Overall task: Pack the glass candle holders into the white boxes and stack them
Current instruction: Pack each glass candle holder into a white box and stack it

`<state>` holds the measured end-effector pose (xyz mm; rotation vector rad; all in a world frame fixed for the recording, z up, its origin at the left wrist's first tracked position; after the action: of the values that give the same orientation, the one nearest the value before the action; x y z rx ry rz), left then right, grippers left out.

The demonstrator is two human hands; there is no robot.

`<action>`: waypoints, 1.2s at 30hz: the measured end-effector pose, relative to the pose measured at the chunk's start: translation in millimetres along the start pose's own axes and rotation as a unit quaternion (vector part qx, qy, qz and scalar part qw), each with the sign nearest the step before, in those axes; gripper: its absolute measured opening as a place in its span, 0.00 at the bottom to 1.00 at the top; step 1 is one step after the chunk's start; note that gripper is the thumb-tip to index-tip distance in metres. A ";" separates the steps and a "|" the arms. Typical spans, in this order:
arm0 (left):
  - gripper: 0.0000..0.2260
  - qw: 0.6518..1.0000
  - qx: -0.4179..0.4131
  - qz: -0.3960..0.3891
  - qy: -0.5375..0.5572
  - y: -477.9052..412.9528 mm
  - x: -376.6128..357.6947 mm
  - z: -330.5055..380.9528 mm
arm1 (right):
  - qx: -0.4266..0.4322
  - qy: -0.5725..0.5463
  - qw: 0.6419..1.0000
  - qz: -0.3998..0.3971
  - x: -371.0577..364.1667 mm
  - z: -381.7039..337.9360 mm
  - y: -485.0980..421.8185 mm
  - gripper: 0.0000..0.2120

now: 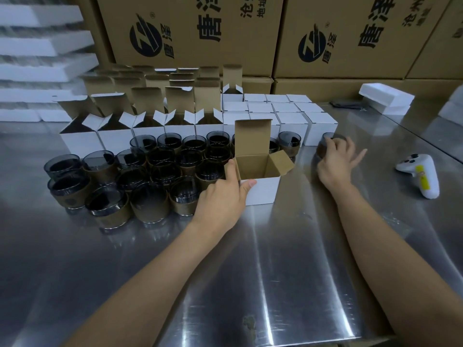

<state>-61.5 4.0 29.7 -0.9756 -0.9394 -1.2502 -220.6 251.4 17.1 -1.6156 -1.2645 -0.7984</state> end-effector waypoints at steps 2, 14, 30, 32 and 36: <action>0.31 1.000 -0.002 0.004 -0.003 0.0 -0.2 -0.1 | 0.013 0.044 0.999 0.009 1.2 -5.3 2.4 0.29; 0.30 1.000 -0.010 0.004 0.013 0.7 0.8 -0.8 | 0.215 -0.059 0.974 -0.039 12.9 -68.5 51.7 0.23; 0.30 1.000 -0.013 0.010 0.004 -2.9 -2.7 -2.9 | 0.209 -0.237 0.928 -0.198 -1.7 -36.7 43.5 0.04; 0.30 1.000 -0.013 0.007 0.005 -2.5 -3.2 -2.7 | 0.167 -0.266 0.939 -0.137 2.9 -35.6 40.8 0.03; 0.30 1.000 -0.013 0.013 0.003 -1.7 -3.5 -2.1 | 0.118 -0.406 0.906 -0.035 31.4 -37.5 39.9 0.06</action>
<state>-63.5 3.0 25.8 -1.0000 -0.9055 -1.2454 -172.3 226.1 48.7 -1.7599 -1.9104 0.0468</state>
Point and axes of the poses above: each hand's wrist, its own y-axis away from the middle knuckle, its own x-axis out of the back of the hand, z = x × y, the point moved 4 cm from there along -y, towards the middle knuckle, and after that the axes turned 9 degrees about -z, right-handed, at the moved point
